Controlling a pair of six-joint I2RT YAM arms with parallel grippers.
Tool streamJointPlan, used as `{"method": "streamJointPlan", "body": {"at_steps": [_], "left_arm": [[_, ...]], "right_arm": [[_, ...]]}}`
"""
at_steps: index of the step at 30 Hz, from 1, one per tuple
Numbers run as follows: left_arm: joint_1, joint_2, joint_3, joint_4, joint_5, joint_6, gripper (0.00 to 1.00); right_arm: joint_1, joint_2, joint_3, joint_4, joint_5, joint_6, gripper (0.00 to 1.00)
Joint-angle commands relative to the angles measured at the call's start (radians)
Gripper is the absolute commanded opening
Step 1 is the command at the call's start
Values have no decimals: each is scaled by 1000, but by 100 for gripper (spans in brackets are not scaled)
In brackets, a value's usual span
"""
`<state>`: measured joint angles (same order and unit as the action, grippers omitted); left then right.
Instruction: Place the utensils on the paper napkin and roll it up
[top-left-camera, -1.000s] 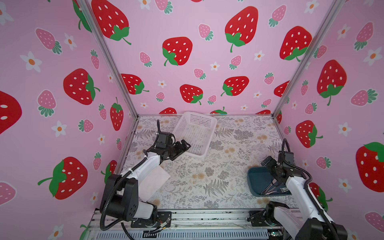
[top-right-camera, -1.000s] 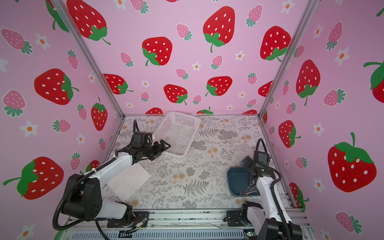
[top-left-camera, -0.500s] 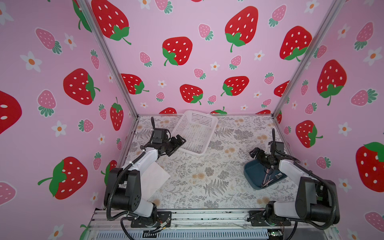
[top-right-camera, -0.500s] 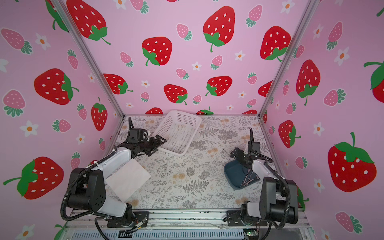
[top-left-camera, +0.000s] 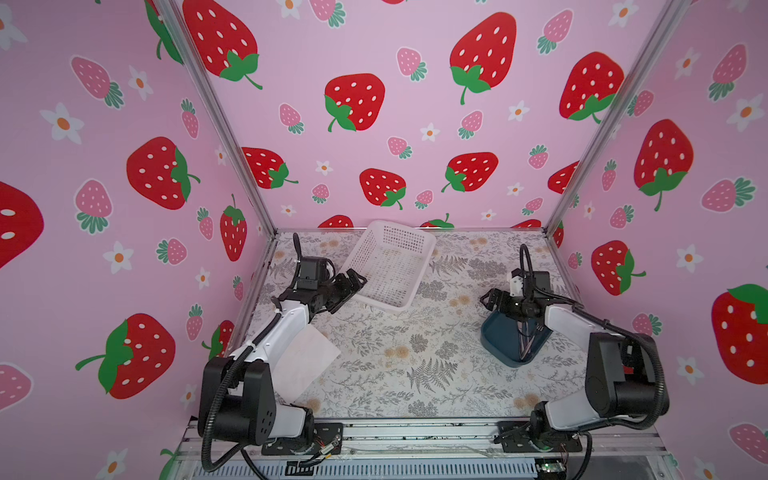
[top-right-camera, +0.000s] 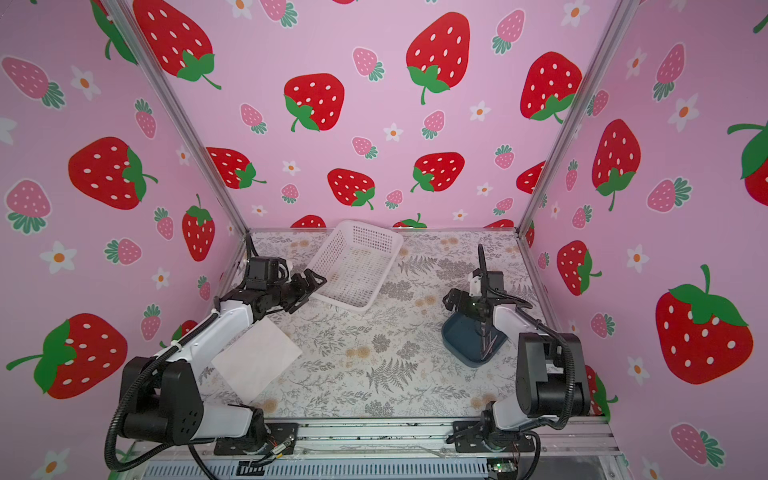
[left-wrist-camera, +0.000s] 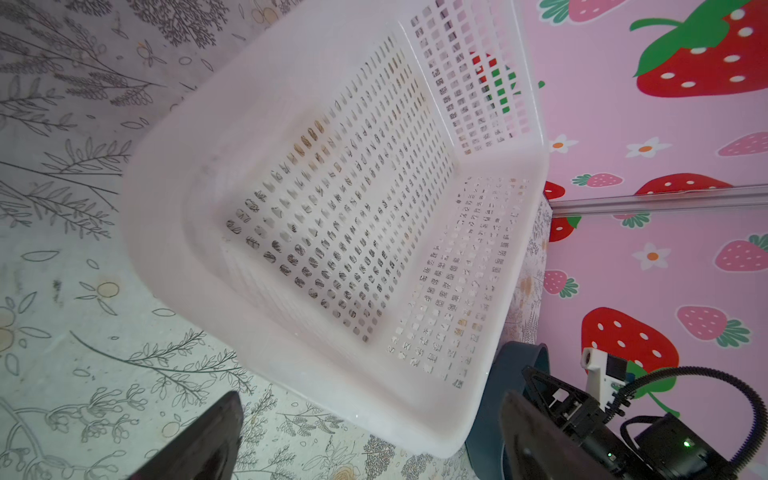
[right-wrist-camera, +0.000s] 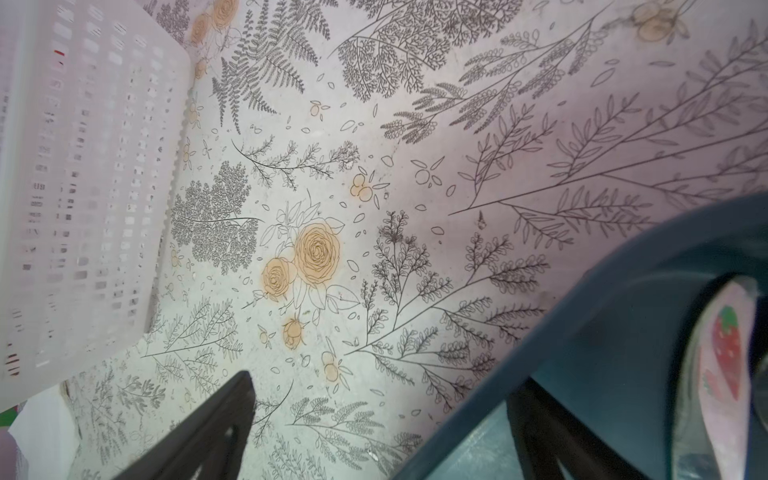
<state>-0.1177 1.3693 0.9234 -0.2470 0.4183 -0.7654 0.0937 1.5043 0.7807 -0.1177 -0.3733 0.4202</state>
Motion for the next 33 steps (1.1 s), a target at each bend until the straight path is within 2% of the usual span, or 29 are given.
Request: {"method": "streamJointPlan", "body": {"at_steps": [1, 9, 14, 17, 19, 23, 26, 29, 31, 33], "left_arm": [[3, -45, -19, -65, -22, -3, 97], [-3, -174, -46, -119, -24, 18, 97], [-1, -234, -67, -211, -14, 97, 98], [8, -295, -103, -372, -170, 122, 97], [23, -345, -103, -480, -312, 131, 97], [64, -405, -93, -602, -393, 124, 97], [64, -463, -165, -605, -378, 60, 96], [64, -500, -272, -510, -291, -20, 96], [63, -469, -317, -456, -223, -49, 93], [63, -410, -331, -433, -206, -51, 91]], "right_arm": [[3, 20, 15, -35, 25, -34, 96], [4, -4, -32, -18, 48, -15, 96], [10, -19, -51, -27, 63, -24, 96], [13, -64, -133, 15, 92, 10, 96], [15, -79, -142, 44, 20, 18, 92], [41, -53, -78, -4, 13, 16, 92], [51, -48, -53, -40, 70, -5, 92], [53, -54, -28, -90, 94, -36, 93], [57, -80, -26, -101, 92, -44, 93], [56, -108, -27, -114, 106, -35, 93]]}}
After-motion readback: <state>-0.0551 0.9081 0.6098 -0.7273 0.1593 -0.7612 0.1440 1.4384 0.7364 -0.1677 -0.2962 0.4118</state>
